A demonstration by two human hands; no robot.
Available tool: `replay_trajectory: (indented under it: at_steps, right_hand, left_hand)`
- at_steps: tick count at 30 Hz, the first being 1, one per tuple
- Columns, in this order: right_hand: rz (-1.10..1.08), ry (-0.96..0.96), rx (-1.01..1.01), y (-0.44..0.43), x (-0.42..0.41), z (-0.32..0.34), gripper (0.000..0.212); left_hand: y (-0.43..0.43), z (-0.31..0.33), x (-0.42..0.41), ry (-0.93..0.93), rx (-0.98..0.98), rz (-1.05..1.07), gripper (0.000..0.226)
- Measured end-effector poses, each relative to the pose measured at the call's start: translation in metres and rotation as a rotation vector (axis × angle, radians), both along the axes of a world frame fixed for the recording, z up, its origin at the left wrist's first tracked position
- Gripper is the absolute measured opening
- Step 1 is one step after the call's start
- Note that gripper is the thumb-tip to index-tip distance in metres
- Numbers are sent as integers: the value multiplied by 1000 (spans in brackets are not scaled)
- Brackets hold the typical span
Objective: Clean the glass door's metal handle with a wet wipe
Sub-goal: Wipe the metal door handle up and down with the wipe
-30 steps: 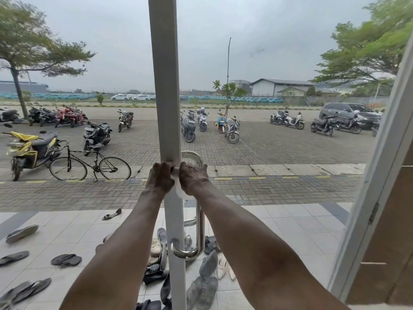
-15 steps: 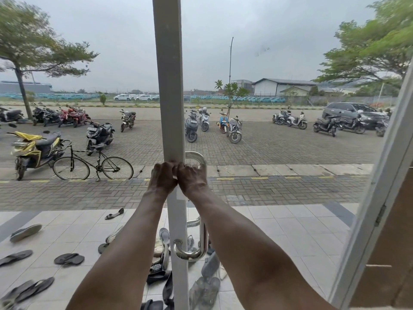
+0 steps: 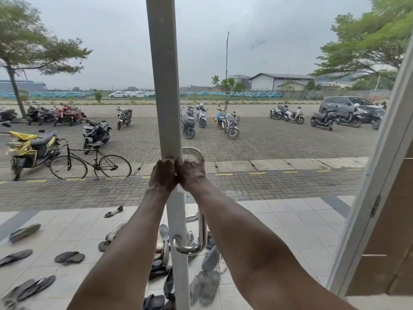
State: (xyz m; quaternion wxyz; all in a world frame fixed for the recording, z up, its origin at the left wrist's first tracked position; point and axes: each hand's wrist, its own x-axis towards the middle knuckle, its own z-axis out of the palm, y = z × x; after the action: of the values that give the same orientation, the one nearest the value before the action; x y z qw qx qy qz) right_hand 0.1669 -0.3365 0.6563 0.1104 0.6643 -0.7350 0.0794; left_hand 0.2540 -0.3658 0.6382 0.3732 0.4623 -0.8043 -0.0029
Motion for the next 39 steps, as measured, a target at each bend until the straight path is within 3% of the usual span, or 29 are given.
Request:
replay_trajectory:
  at_steps: [8,11,15,23,30,35,39]
  right_hand:
    - [7,-221,-61,14,-23,-15,38]
    - [-18,-200,-48,11,-24,-14,35]
    - [-25,-114,3,7,-21,-6,44]
    - [1,-250,-97,16,-24,-22,44]
    - [-62,-395,-92,18,-32,-33,49]
    - [-10,-186,-57,11,-27,-17,40]
    - [19,-211,-185,9,-22,-25,37]
  left_hand:
    - [14,-7,-15,10,-18,5,20]
    - [16,-7,-14,25,-21,-9,24]
    - [10,-4,-5,-12,17,-31,47]
    - [18,3,-15,6,76,65,24]
    - [15,4,-22,-57,99,119,30]
    - [14,7,-19,-63,99,87,21]
    - [14,4,-16,-49,70,73,25]
